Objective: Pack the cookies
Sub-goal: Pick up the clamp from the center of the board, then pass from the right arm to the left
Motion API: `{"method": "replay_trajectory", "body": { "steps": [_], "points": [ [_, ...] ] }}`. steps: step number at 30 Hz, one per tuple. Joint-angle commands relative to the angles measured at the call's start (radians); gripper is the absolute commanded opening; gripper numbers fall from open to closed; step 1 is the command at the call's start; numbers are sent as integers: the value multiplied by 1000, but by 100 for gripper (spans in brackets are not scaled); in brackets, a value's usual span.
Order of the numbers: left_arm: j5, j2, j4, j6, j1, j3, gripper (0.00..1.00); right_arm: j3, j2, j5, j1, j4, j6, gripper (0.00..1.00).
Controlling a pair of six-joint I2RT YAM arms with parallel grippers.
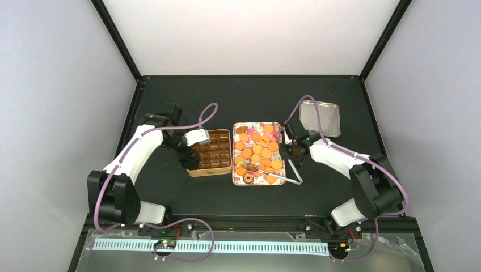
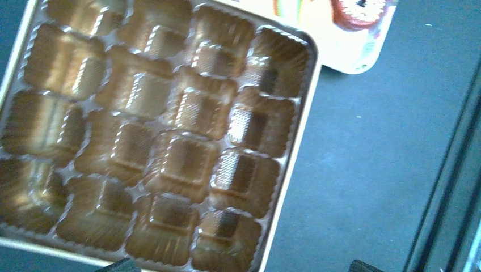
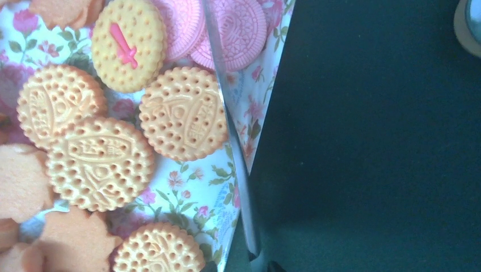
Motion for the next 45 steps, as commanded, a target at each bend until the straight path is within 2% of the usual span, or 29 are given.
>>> {"method": "replay_trajectory", "body": {
  "steps": [1, 3, 6, 11, 13, 18, 28, 35, 40, 45],
  "points": [
    [119, -46, -79, 109, -59, 36, 99, 23, -1, 5, 10, -4, 0, 18],
    [166, -63, -74, 121, -108, 41, 99, 16, -18, 15, 13, -1, 0, 11],
    [166, -69, -44, 105, -218, 60, 99, 10, -41, 26, 18, -4, -2, 1],
    [79, -2, 10, 76, -428, 94, 99, 10, -88, 34, 26, -2, -9, 1],
    [44, 35, 42, 62, -480, 115, 98, 18, -113, 37, 33, -10, -17, 1],
    [43, 86, 39, 56, -546, 222, 98, 43, -154, 78, 53, -61, -33, 1],
    [44, 44, -19, 60, -639, 380, 98, 156, -115, 184, 138, -165, -37, 1],
    [-170, 4, 92, 43, -758, 306, 93, 264, -52, 259, 223, -228, -27, 1],
    [-311, 38, 134, 25, -800, 266, 82, 334, -37, 292, 277, -261, -16, 1],
    [-485, 110, 153, -49, -829, 293, 71, 396, -30, 321, 319, -291, -5, 1]
  ]
}}
